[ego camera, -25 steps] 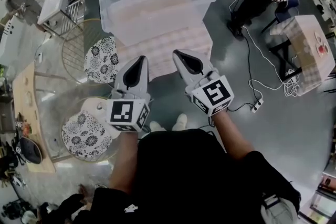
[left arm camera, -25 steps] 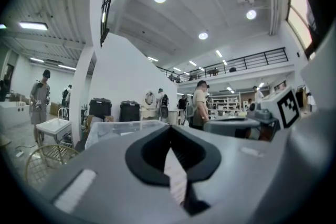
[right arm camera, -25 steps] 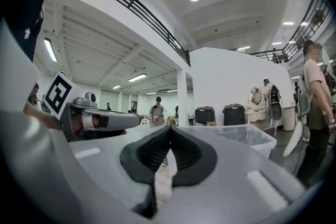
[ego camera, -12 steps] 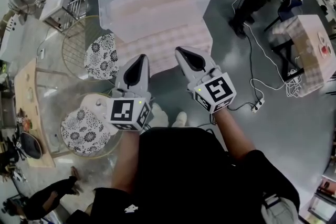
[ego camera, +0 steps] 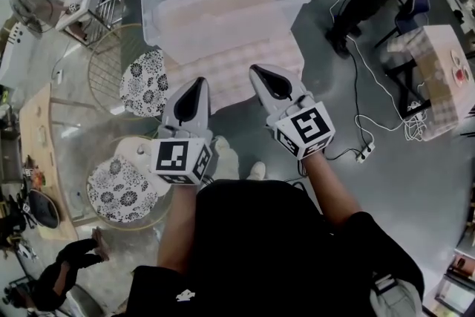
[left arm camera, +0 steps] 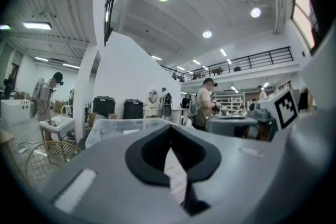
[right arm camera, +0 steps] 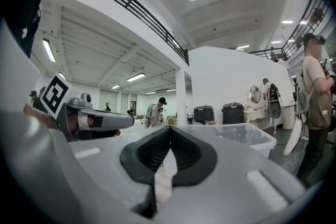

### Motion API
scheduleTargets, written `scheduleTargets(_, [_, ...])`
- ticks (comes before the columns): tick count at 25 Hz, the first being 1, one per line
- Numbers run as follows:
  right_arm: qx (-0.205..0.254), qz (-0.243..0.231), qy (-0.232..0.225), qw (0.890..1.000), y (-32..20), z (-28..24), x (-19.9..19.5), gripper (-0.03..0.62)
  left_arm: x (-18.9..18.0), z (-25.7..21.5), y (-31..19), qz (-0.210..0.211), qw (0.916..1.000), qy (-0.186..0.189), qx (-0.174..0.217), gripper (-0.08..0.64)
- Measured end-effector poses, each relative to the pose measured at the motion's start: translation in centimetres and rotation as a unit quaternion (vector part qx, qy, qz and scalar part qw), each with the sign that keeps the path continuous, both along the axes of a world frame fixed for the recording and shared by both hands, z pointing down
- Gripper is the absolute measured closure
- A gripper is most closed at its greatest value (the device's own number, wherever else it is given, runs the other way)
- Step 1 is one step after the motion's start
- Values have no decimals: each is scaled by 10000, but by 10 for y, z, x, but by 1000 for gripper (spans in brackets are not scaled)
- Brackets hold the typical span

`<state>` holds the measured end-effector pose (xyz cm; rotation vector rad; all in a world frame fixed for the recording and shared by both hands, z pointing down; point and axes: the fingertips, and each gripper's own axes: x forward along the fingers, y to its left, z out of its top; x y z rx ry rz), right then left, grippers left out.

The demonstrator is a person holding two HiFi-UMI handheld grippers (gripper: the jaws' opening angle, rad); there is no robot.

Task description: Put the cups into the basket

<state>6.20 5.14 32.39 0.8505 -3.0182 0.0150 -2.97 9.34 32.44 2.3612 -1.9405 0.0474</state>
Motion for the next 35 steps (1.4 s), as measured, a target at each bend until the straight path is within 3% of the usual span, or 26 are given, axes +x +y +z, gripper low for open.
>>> scheduleTargets(19, [-65,442,166,9989,-89,6,-66,592,-77,0,-96,324,9994,125,7,555])
scheduleTargets(35, [-193,908,602,9939,-117,26,-102,592,-129,15,-132,628,9963,587,-31,555])
